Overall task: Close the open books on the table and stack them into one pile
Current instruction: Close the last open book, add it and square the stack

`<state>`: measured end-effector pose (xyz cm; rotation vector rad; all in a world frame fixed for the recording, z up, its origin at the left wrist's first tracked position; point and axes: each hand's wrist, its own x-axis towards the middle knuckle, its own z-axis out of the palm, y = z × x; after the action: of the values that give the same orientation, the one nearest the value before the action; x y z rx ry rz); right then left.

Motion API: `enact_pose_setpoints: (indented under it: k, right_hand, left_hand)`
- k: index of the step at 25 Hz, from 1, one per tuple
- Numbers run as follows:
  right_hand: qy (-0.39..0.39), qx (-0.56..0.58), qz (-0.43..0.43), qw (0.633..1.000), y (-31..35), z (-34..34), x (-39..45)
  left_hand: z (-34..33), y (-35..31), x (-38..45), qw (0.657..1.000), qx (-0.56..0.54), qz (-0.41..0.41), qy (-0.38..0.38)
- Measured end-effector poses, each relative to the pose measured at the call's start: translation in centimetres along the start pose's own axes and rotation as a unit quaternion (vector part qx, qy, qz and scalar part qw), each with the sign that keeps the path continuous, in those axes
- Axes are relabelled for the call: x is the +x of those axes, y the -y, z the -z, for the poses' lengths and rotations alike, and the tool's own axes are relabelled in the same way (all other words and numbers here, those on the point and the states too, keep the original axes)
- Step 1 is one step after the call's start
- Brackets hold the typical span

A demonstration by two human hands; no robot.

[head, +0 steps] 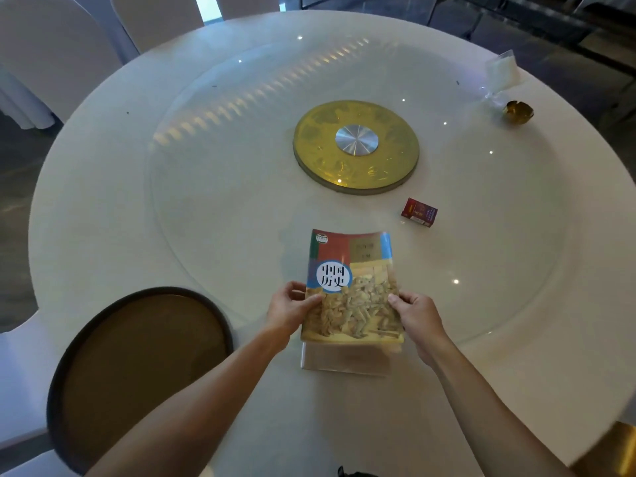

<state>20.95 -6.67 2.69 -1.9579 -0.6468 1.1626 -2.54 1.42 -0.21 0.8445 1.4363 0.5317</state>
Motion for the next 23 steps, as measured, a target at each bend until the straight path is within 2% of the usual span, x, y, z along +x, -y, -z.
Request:
enact_pose_setpoints:
  k: [4, 7, 10, 15, 16, 21, 23]
  right_hand:
    - [-0.011, -0.07, -0.039, 0.997, -4.2, -1.1, 0.0]
    - [-0.031, -0.14, -0.056, 0.988, -5.9, -2.1, -0.1]
    - [-0.07, -0.215, -0.069, 0.972, -6.5, -2.6, -0.3]
    - [-0.072, -0.297, -0.03, 0.952, -7.3, -2.6, 0.0]
    - [-0.068, -0.292, -0.031, 0.954, -7.4, -2.5, 0.2]
    - [-0.066, -0.234, -0.029, 0.97, -8.2, -2.3, 0.7]
    - [-0.064, -0.199, -0.061, 0.976, -8.6, -2.0, 0.3]
  left_hand:
    - [-0.5, 3.3, -0.8, 0.995, 0.089, -0.005, -0.053]
    - [-0.4, 4.8, -1.1, 0.988, 0.141, -0.015, -0.06]
    - [-0.6, 5.4, -1.5, 0.97, 0.227, -0.06, -0.055]
    - [-0.8, 6.0, -2.1, 0.896, 0.413, -0.132, -0.092]
    - [-0.7, 6.1, -2.0, 0.895, 0.418, -0.129, -0.087]
    - [-0.7, 6.3, -1.7, 0.93, 0.353, -0.087, -0.06]
    - [-0.6, 6.6, -1.5, 0.941, 0.324, -0.068, -0.066]
